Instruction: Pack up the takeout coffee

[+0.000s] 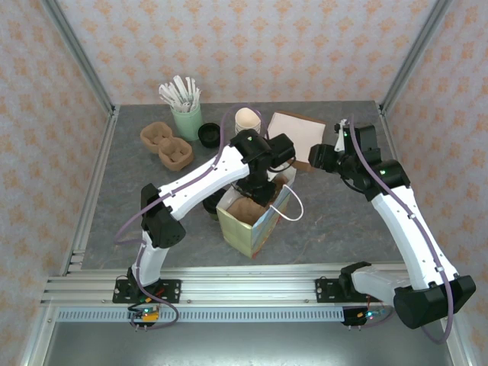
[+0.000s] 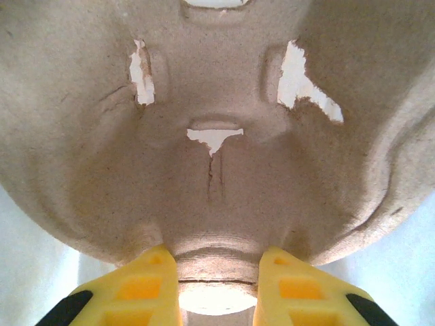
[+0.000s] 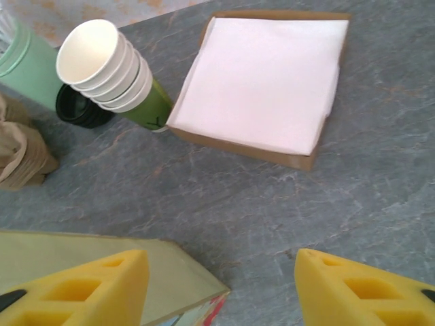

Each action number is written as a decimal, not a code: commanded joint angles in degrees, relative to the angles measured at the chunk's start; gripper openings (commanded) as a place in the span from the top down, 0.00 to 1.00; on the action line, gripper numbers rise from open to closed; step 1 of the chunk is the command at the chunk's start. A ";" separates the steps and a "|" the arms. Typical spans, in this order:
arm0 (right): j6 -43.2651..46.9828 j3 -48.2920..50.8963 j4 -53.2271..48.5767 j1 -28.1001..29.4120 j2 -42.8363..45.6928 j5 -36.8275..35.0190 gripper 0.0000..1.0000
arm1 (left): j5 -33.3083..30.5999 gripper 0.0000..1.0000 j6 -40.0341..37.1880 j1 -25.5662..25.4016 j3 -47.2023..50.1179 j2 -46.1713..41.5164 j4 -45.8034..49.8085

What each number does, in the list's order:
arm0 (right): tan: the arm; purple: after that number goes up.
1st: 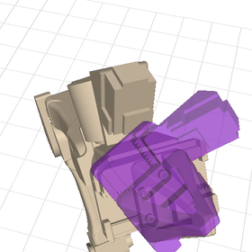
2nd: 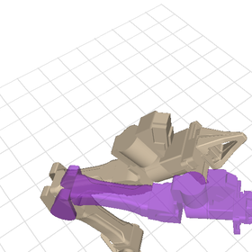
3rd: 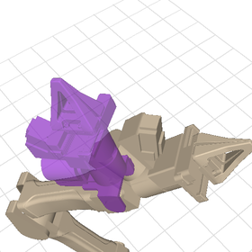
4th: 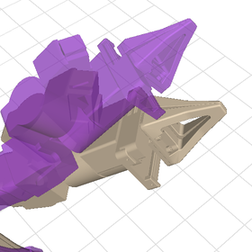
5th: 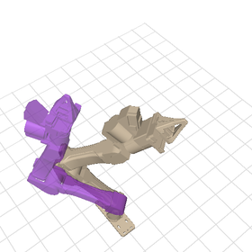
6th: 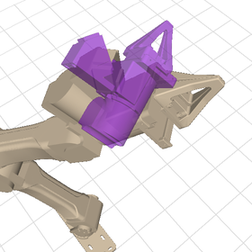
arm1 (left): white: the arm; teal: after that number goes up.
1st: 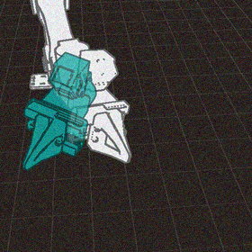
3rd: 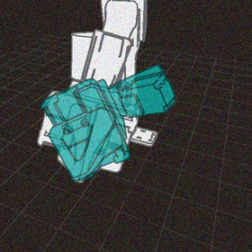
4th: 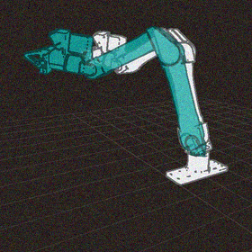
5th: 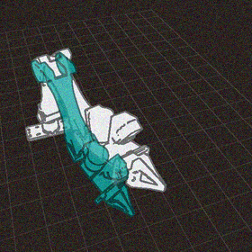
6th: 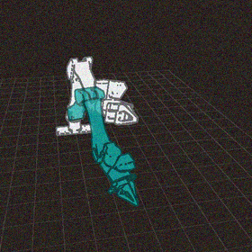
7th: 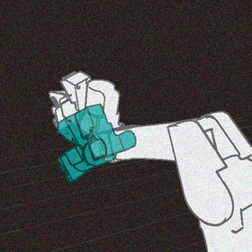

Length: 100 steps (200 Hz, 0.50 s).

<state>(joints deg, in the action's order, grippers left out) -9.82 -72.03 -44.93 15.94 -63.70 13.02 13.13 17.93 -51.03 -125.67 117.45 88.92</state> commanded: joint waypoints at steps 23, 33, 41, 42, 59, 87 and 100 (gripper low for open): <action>-0.40 -1.01 -0.70 -0.15 1.04 -2.84 0.41 | -0.86 0.80 -1.66 -0.83 -1.03 2.79 -2.15; -0.33 -0.86 -0.76 -0.15 1.04 -2.82 0.41 | -1.19 0.80 -1.85 -0.83 -1.20 3.45 -2.10; -0.32 -0.76 -0.74 -0.13 1.04 -2.82 0.41 | -1.56 0.80 -2.02 -0.83 -1.32 4.00 -1.85; -0.30 -0.75 -0.76 -0.17 0.99 -2.82 0.41 | -1.63 0.80 -2.02 -0.83 -1.28 4.05 -1.84; -0.40 -0.41 -0.65 -0.14 1.06 -2.74 0.41 | -1.96 0.80 -2.03 -0.84 -0.56 4.43 -2.14; -0.88 0.39 -0.09 -0.12 1.03 -1.84 0.41 | -2.15 0.80 -2.35 -0.83 0.32 5.13 -2.78; -1.01 0.65 0.21 -0.13 1.04 -1.55 0.41 | -2.18 0.80 -2.72 -0.79 1.02 5.16 -3.46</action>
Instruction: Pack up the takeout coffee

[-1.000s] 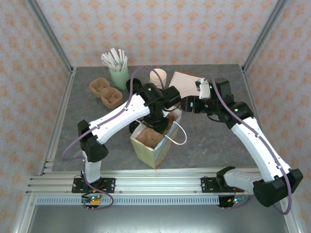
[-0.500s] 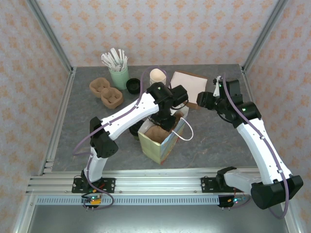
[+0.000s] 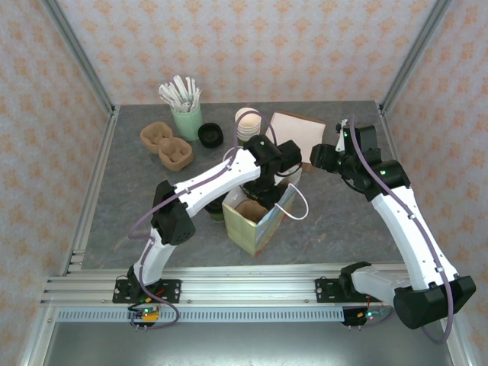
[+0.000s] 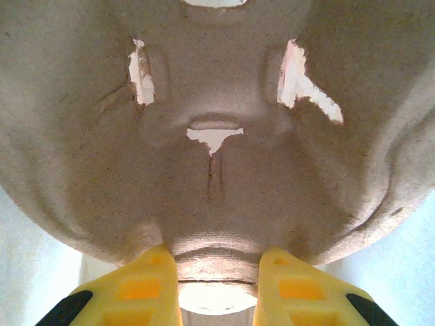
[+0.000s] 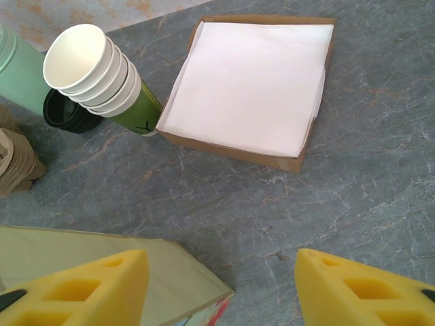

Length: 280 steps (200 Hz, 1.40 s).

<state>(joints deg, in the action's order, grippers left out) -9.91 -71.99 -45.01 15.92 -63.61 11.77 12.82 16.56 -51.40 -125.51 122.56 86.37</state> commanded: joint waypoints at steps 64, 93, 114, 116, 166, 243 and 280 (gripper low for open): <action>-0.99 0.64 0.11 -0.12 0.78 0.01 0.41 | -2.55 0.80 -2.58 -0.29 4.64 1.74 -4.73; -1.06 0.88 0.20 -0.15 0.69 0.09 0.41 | -1.78 0.80 -2.58 0.24 6.48 2.11 -6.70; -1.16 1.10 0.37 -0.13 0.53 0.42 0.41 | -1.04 0.80 -2.80 0.41 7.38 2.33 -7.44; -1.16 1.08 0.37 -0.12 0.52 0.43 0.41 | -0.93 0.80 -2.83 0.42 7.45 2.37 -7.46; -1.24 1.32 0.64 -0.11 0.08 0.63 0.41 | -1.40 0.80 -2.73 0.41 8.57 -0.17 -6.48; -1.56 1.05 0.89 -0.11 -0.72 1.41 0.41 | 1.35 0.78 -1.26 0.21 17.00 -6.93 -9.06; -1.85 0.73 1.22 -0.16 -1.20 2.55 0.41 | 1.89 0.75 -1.83 0.31 21.22 -6.82 -13.13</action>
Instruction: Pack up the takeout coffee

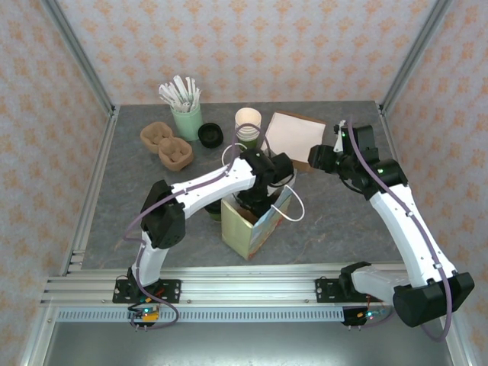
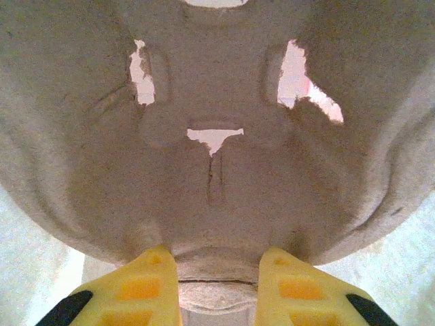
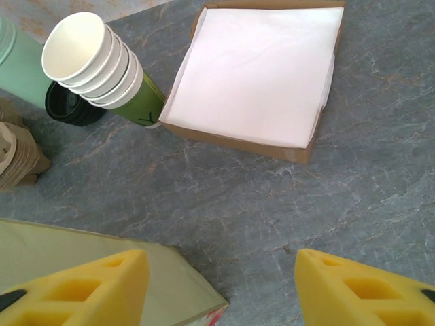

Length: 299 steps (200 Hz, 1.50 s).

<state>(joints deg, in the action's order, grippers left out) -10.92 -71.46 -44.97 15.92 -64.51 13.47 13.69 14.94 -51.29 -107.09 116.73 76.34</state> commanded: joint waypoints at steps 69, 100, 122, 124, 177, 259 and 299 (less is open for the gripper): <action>-0.83 -0.30 1.01 -0.14 -1.12 1.18 0.41 | 0.86 0.67 0.42 0.10 9.53 -2.02 -10.08; -0.95 -0.19 1.20 -0.11 -1.51 1.64 0.41 | -1.26 0.65 0.96 0.09 11.75 -2.88 -11.59; -1.11 0.01 1.45 -0.07 -1.50 1.73 0.41 | -2.00 0.65 1.91 -0.04 13.95 -3.44 -14.21; -1.16 0.01 1.39 -0.07 -1.56 1.73 0.41 | -2.07 0.65 1.97 -0.08 14.06 -3.39 -14.40; -1.29 0.67 1.30 -0.15 -1.40 1.68 0.41 | -3.09 0.62 2.41 -0.57 16.27 -2.80 -17.82; -1.16 0.69 0.77 -0.18 -0.84 1.38 0.41 | -3.93 0.52 2.60 -0.57 17.61 -3.87 -21.12; -1.28 0.89 1.05 -0.08 -0.96 1.40 0.41 | -3.73 0.50 3.14 -0.63 20.63 -3.53 -23.42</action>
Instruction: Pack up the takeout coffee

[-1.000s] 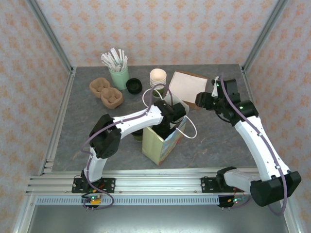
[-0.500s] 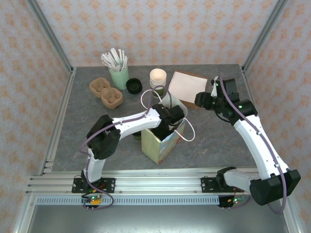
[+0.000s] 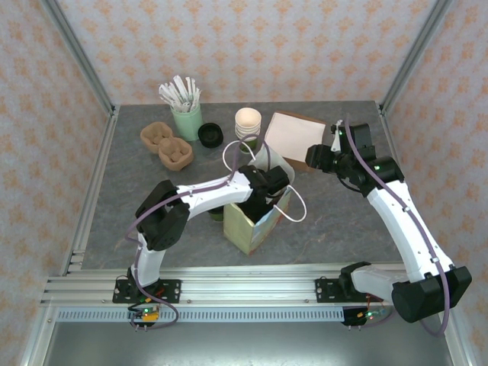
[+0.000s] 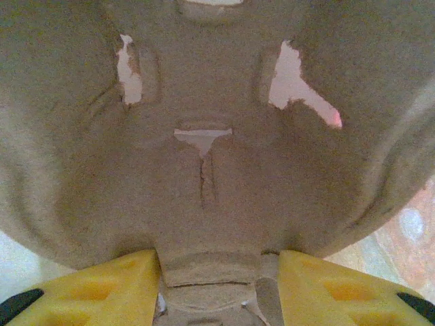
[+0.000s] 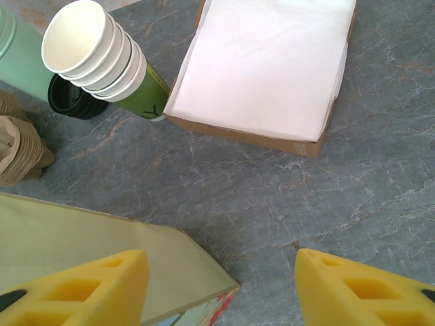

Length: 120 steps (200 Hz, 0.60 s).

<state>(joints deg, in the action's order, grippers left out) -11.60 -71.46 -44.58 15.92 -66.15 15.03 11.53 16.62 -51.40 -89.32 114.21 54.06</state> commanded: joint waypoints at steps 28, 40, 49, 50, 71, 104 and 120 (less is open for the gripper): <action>-0.60 0.65 0.54 -0.10 0.45 0.07 0.41 | -2.84 0.49 1.45 -0.46 1.95 -2.31 -0.61; -0.58 0.54 0.50 -0.17 0.44 0.09 0.41 | -3.20 0.48 1.70 -0.50 0.96 -3.18 -0.15; -0.64 0.45 0.54 -0.07 0.41 0.05 0.41 | -3.62 0.47 1.72 -0.46 0.21 -3.74 0.23; -0.63 0.45 0.59 -0.13 0.45 0.02 0.41 | -3.62 0.47 1.74 -0.41 0.16 -3.83 0.33; -0.85 0.36 0.64 -0.09 0.33 0.35 0.41 | -4.45 0.44 1.67 -0.46 -0.83 -4.44 1.17; -0.82 0.45 0.46 -0.10 0.46 0.32 0.41 | -4.85 0.36 1.66 -0.51 -2.08 -5.32 2.18; -0.77 0.47 0.52 -0.15 0.43 0.35 0.41 | -5.32 0.33 1.51 -0.46 -2.64 -6.44 2.57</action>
<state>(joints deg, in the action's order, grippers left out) -11.97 -71.42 -44.58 15.92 -66.15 15.05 8.58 17.87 -51.40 -89.91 111.53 53.93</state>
